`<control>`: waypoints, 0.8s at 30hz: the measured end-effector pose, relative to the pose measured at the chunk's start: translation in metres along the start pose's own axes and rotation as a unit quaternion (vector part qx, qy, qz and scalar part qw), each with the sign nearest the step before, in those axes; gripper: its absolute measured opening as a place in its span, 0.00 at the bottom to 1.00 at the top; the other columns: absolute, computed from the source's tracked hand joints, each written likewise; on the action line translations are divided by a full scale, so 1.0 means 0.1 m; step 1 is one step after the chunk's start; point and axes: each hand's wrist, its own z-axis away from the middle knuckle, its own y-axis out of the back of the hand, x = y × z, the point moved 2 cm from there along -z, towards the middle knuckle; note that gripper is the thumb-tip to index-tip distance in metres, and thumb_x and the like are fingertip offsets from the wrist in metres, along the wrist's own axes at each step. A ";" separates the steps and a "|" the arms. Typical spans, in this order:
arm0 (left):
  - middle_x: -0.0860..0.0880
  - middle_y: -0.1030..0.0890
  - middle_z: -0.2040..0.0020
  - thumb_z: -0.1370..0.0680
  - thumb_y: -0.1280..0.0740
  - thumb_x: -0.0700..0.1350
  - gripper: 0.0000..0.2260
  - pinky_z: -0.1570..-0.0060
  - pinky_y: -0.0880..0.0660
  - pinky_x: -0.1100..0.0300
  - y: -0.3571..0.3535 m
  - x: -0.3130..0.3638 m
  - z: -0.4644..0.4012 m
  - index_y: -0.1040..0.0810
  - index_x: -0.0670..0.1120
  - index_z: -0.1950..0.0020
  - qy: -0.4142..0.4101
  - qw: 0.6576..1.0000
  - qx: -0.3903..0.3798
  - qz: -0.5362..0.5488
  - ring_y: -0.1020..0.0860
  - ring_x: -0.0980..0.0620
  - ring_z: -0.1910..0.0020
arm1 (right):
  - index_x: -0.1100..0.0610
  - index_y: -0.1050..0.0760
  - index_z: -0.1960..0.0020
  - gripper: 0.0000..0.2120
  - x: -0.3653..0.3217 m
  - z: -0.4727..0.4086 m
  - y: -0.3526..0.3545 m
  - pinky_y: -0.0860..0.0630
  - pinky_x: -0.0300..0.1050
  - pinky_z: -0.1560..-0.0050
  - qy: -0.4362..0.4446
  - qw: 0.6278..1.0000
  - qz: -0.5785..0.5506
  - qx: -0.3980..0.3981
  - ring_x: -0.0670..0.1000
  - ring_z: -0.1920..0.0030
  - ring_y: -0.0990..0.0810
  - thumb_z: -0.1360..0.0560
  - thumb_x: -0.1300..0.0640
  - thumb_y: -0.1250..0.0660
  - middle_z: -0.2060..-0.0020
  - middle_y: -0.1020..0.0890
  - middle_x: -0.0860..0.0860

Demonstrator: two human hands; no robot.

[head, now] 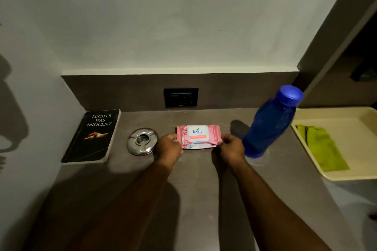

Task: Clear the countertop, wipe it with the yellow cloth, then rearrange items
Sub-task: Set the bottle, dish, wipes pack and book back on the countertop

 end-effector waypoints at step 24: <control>0.35 0.20 0.43 0.23 0.36 0.39 0.13 0.45 0.27 0.50 2.66 -0.11 -0.21 0.21 0.37 0.40 0.013 0.969 0.193 -0.153 0.21 0.38 0.43 | 0.63 0.27 0.37 0.21 -1.14 1.25 -2.91 0.25 0.51 0.39 0.042 0.961 0.142 -0.235 0.62 0.38 0.23 0.24 0.50 0.36 0.39 0.21 0.62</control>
